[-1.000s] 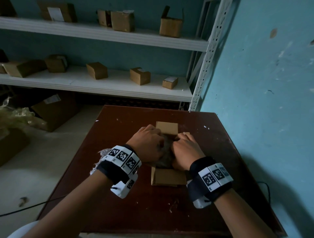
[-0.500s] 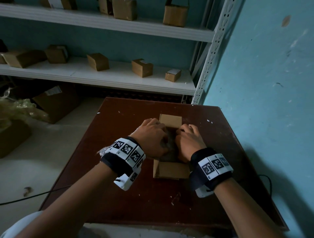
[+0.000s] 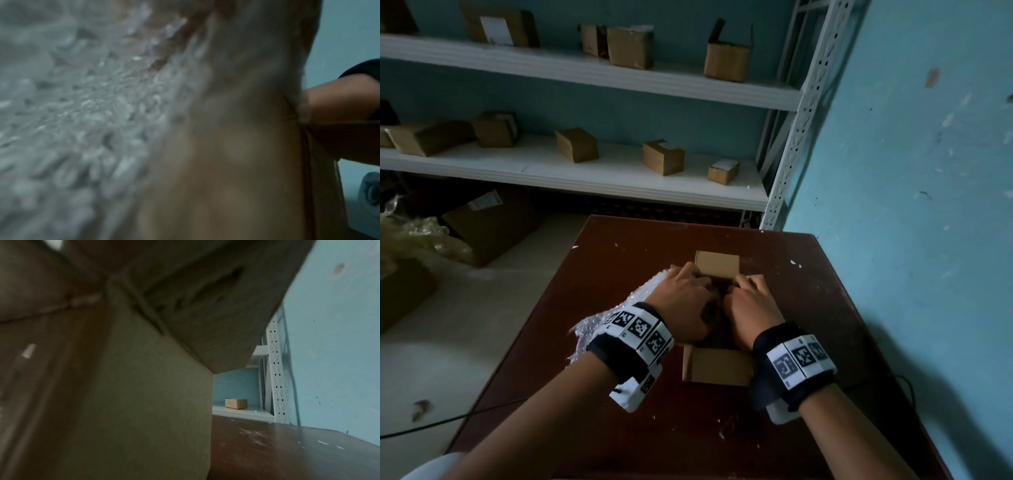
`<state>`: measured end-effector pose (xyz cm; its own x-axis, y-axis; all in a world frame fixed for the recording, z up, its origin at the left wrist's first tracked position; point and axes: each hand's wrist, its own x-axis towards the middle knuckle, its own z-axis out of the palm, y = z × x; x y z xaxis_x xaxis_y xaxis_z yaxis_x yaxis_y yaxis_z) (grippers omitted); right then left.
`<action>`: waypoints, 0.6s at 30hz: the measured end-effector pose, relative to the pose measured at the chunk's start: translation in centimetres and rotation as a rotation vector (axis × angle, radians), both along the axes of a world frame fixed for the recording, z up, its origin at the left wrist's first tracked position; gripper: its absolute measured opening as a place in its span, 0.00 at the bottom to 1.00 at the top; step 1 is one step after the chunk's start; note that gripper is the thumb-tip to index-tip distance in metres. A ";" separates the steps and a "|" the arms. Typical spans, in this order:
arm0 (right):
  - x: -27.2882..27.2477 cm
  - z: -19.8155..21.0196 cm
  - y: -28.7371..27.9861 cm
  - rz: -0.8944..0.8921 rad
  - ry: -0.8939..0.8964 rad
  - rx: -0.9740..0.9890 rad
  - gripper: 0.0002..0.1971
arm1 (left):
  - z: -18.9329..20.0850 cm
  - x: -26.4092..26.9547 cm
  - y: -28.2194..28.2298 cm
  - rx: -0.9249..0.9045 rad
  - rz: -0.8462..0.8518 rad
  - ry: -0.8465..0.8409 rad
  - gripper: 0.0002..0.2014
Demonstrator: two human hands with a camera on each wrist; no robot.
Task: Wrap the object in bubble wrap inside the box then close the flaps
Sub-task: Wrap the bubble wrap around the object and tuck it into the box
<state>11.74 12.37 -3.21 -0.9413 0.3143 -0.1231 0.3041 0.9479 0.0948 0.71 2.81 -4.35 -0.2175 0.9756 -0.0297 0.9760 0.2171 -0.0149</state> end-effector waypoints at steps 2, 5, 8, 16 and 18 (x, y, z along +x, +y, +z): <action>0.5 0.9 0.4 0.023 -0.049 -0.056 0.15 | 0.0 -0.1 0.0 -0.001 0.005 -0.003 0.15; 0.8 2.2 0.6 0.033 0.021 -0.164 0.10 | 0.3 0.0 0.0 0.025 0.006 -0.021 0.14; 0.6 1.9 0.2 0.041 0.063 -0.130 0.08 | 0.3 0.1 -0.1 0.043 0.022 -0.053 0.14; 0.6 0.8 -0.1 0.028 0.065 -0.044 0.12 | 1.2 0.1 -0.6 0.058 0.058 -0.079 0.15; 0.5 0.7 -0.2 0.024 0.065 -0.026 0.10 | 1.3 -0.1 -0.7 0.034 0.060 -0.087 0.18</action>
